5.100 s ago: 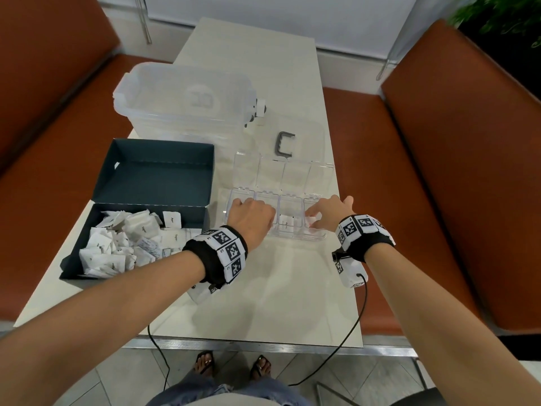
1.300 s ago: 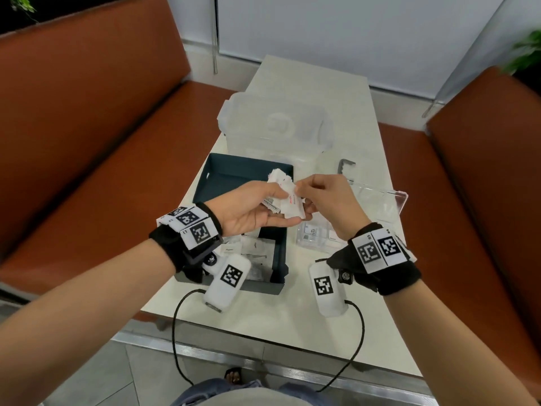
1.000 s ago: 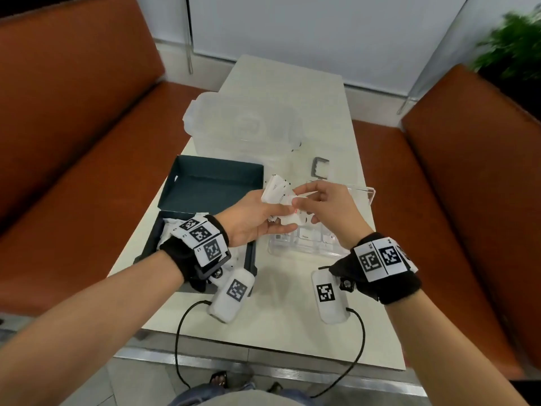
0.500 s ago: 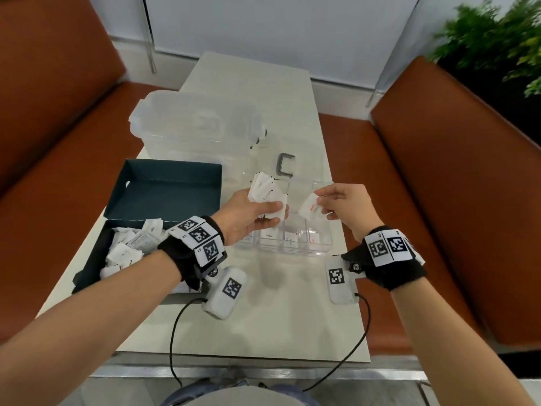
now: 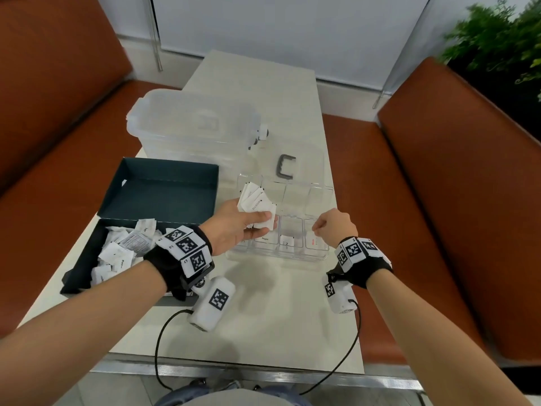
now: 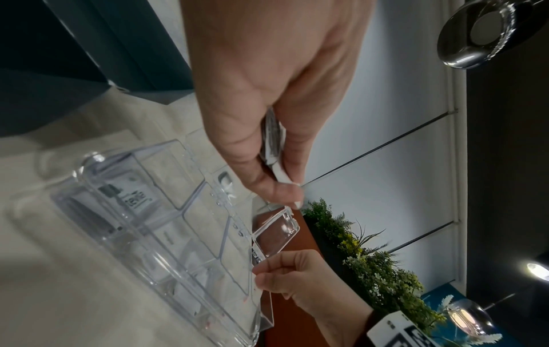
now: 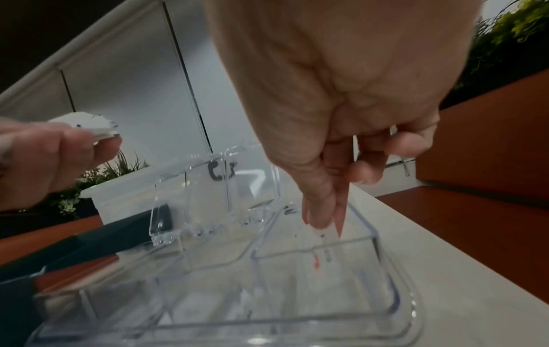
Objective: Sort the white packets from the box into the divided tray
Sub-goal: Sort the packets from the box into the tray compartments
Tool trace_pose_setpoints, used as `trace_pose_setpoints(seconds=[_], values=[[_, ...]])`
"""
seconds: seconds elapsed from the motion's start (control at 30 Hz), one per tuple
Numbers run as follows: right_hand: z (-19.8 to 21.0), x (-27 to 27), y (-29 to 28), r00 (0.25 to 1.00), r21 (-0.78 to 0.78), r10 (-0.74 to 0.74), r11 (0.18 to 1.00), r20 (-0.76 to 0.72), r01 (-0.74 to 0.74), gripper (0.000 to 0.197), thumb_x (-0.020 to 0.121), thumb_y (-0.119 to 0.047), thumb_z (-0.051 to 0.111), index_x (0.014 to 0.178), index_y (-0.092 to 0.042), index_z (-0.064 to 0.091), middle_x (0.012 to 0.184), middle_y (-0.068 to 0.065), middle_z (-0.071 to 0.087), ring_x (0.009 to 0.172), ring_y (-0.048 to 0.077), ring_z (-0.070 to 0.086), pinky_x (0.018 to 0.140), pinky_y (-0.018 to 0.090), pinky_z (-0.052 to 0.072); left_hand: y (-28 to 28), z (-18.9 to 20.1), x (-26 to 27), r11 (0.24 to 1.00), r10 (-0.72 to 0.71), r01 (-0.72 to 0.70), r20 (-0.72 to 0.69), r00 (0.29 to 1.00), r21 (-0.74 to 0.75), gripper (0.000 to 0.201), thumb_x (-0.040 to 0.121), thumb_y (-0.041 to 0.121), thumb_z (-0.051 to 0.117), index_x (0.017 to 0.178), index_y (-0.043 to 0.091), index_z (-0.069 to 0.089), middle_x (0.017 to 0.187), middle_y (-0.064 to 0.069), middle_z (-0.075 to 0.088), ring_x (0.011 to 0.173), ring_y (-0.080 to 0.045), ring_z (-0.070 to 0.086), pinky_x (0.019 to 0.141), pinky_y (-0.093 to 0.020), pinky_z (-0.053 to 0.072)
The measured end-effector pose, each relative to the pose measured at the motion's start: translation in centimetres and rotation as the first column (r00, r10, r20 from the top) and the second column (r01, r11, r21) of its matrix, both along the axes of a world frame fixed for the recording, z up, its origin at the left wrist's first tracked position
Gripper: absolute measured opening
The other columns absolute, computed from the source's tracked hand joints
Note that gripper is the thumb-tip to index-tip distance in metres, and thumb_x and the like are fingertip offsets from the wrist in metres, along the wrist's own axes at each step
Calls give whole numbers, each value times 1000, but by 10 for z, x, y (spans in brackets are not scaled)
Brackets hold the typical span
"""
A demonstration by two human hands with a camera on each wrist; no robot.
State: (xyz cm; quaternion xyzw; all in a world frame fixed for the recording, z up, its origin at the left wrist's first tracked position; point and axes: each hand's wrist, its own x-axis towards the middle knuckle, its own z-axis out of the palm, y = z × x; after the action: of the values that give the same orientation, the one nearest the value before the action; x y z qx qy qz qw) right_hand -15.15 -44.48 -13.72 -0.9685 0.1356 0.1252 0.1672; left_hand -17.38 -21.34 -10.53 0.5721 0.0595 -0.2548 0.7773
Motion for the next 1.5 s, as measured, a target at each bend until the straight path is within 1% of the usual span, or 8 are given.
trace_pose_setpoints(seconds=[0.1,0.4,0.87,1.0,1.1,1.23,1.37,1.5], values=[[-7,-1,2,999,-101,37,994,15,-35,21,89,-10,56,80,-26,66,84,-3,64,88,22,59,95,39,41,3,-1,-1,1000,-9,9,-5,1000,-12,42,89,1,65,128,-3,53,114,-18,68,92,-22,71,67,-24,58],[-18,-3,0,963,-309,238,913,-128,-267,29,92,-29,55,118,-41,61,112,-8,66,106,19,59,98,41,28,4,1,-5,1000,-18,18,-15,1000,-17,41,89,1,64,128,-4,53,114,-18,67,91,-21,71,69,-23,58],[-10,-4,-2,962,-234,226,938,-153,-257,30,89,-34,62,118,-40,61,118,-15,65,113,17,54,99,46,24,5,2,-9,999,-24,23,-40,999,-30,40,89,2,64,128,-3,54,114,-18,67,90,-20,71,68,-23,58],[7,-9,2,977,-240,210,948,-25,-210,26,93,-34,54,118,-38,61,117,-13,65,110,17,55,98,44,26,6,2,-10,998,-13,8,-77,997,-56,40,89,3,64,127,-3,54,120,-21,65,98,-23,69,71,-25,59],[28,-16,10,967,-78,163,985,193,-151,22,95,-27,51,109,-33,66,107,-10,67,91,14,58,94,41,34,6,4,-10,996,-8,-2,-115,993,-87,37,91,3,63,126,-5,54,122,-23,64,111,-29,65,73,-26,60],[53,-32,39,903,318,105,914,417,-253,15,93,-25,58,102,-25,70,93,-6,70,73,-3,57,75,18,49,6,6,-12,991,-63,49,-110,992,-127,27,92,-2,59,119,-4,58,107,-19,71,96,-24,72,70,-25,59],[56,-41,65,924,448,72,859,376,-249,21,83,-38,70,99,-25,70,83,-9,68,74,0,61,63,10,44,7,7,-15,990,-93,88,-40,995,-108,33,88,-3,64,120,-2,59,114,-17,69,98,-23,71,73,-24,57],[52,-42,69,928,560,-35,806,370,-193,13,81,-22,75,90,-14,70,74,-2,70,61,5,62,59,14,48,7,9,-17,989,-55,39,-109,993,-145,28,94,15,62,117,-2,62,110,-19,70,92,-25,71,72,-27,59]])
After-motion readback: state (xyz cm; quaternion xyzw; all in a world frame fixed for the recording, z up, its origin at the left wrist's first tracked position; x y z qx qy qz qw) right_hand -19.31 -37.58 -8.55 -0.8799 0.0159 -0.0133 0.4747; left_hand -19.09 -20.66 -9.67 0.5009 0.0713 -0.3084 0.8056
